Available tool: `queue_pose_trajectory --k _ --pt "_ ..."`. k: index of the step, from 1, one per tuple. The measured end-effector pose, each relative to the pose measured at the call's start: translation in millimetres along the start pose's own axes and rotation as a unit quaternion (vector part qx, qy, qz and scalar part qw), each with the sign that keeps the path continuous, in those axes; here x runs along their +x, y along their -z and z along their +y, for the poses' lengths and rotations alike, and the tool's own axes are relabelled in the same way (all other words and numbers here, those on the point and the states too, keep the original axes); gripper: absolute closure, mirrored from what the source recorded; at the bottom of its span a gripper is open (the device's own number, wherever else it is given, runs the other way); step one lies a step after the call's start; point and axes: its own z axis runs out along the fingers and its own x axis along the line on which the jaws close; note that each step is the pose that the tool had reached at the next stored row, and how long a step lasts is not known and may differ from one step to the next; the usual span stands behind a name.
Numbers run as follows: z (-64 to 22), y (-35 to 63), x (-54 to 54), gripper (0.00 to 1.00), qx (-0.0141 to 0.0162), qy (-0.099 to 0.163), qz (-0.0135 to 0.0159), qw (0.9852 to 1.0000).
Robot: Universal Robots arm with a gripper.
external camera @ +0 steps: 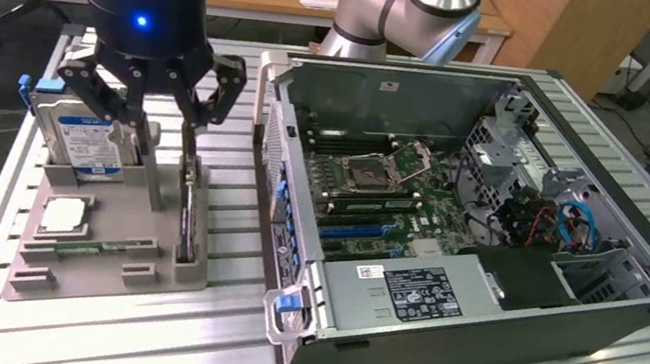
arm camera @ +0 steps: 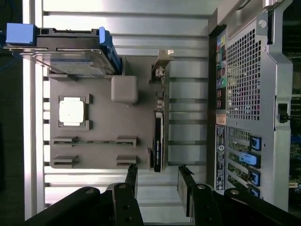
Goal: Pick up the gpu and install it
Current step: 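Pick up the gpu and move the gpu toward the slot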
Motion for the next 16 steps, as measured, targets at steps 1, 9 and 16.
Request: queue_pose_trajectory --k 1,9,16 --pt "-0.4 -0.2 0.0 0.53 -0.0001 0.0 0.0 1.0" --pt "-3.6 -1.8 0.0 0.53 -0.0009 0.001 0.0 1.0" --pt "-7.0 -3.2 0.0 0.53 -0.0018 0.001 0.0001 1.0"
